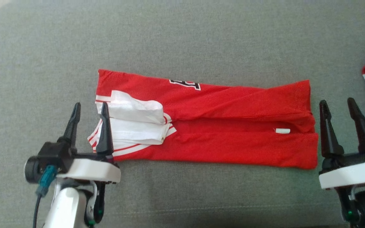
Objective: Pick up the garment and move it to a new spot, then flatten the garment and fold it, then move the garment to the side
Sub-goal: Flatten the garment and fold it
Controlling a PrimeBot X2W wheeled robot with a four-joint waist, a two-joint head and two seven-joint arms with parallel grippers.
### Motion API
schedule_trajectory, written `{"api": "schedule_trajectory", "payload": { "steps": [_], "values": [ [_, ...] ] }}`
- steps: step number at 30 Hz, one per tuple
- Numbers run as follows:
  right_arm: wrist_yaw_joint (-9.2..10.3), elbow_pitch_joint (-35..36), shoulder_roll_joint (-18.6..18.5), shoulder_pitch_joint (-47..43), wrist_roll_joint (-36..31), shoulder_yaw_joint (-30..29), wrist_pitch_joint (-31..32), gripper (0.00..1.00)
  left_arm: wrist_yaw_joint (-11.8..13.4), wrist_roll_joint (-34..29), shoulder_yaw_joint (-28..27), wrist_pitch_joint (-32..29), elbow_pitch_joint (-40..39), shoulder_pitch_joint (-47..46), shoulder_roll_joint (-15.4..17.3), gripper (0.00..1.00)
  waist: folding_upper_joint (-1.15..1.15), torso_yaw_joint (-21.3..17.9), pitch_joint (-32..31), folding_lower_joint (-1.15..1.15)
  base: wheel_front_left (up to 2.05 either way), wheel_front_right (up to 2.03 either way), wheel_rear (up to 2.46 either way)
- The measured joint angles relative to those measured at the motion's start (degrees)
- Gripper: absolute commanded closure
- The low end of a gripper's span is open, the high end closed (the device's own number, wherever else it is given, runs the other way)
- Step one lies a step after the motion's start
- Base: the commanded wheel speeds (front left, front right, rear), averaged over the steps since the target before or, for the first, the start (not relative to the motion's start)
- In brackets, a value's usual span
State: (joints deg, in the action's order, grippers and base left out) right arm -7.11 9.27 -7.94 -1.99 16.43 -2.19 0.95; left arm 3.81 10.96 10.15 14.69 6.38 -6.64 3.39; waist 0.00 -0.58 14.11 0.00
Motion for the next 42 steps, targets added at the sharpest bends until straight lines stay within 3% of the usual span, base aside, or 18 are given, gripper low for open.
{"api": "schedule_trajectory", "payload": {
  "steps": [5, 23, 42],
  "values": [
    [0.0, 2.2, 0.8, -0.6, -2.4, -0.4, 0.8, 0.0, 1.3, -1.3, 0.2, -1.1, -3.0, 2.1, 1.0, 0.0, 0.0, -0.3, -2.3, 0.0, 0.0, 0.0, 0.0],
    [0.0, 2.6, 2.0, -3.8, -3.3, -0.5, 3.3, 0.0, 1.7, -1.9, 1.8, -4.1, -7.3, 5.0, 2.8, 0.0, 0.0, -0.3, -3.2, 0.0, 0.0, 0.0, 0.0],
    [0.0, -15.1, -0.8, 5.9, -1.8, -3.6, 8.5, 0.0, 1.2, -1.9, 6.2, -1.7, -5.5, -2.1, 1.3, 0.0, 0.0, 4.3, 5.9, 0.0, 0.0, 0.0, 0.0]
  ]
}}
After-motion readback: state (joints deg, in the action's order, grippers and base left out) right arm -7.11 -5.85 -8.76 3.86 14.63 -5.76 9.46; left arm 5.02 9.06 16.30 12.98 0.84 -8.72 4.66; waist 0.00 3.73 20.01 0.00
